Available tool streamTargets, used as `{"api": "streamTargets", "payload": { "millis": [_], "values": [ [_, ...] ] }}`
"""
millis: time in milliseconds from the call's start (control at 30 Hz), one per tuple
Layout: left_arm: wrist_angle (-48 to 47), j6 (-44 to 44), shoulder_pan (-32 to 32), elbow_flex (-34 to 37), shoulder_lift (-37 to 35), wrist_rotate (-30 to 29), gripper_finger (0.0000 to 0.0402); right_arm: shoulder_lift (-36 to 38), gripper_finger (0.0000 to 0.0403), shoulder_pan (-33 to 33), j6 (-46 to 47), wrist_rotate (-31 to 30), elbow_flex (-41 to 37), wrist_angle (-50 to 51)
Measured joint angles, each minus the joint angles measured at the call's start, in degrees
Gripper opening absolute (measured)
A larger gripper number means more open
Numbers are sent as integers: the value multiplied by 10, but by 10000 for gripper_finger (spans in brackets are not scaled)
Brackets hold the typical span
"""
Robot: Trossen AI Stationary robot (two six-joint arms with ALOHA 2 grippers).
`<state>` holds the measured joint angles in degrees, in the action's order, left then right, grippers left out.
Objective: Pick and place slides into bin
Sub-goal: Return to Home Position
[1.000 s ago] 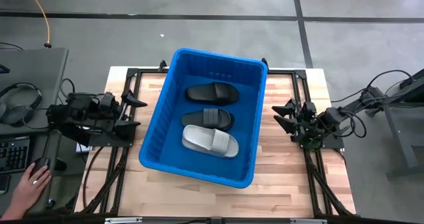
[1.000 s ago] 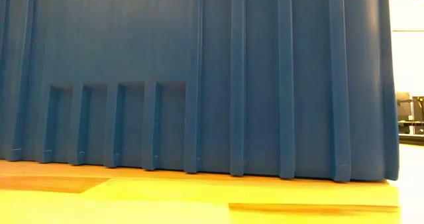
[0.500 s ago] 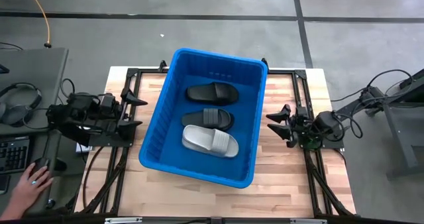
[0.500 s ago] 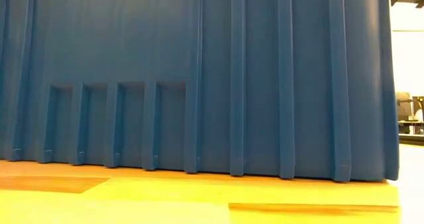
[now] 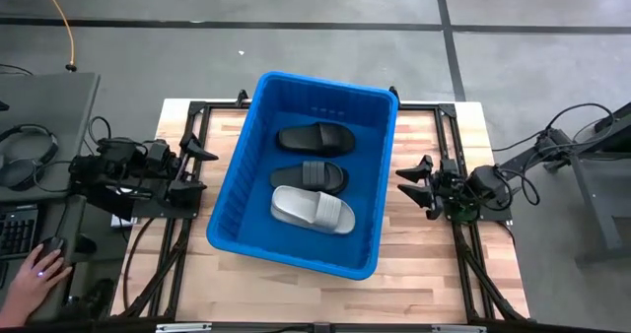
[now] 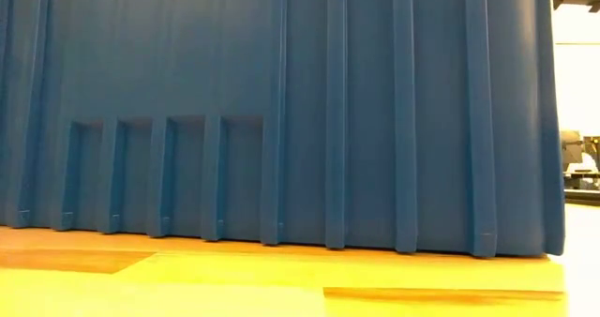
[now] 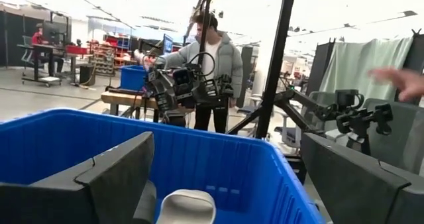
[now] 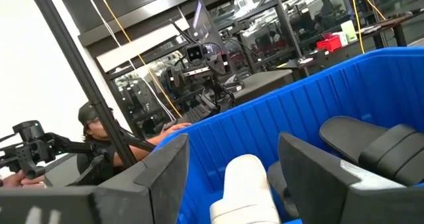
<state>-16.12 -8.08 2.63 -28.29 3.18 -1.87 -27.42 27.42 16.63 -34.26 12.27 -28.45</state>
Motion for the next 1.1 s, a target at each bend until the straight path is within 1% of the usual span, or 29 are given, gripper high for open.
{"api": "streamTargets", "payload": {
  "millis": [1100],
  "values": [
    [-1,3,0,0,0,3,367,0,220,0,-6,0,0,0]
  ]
}}
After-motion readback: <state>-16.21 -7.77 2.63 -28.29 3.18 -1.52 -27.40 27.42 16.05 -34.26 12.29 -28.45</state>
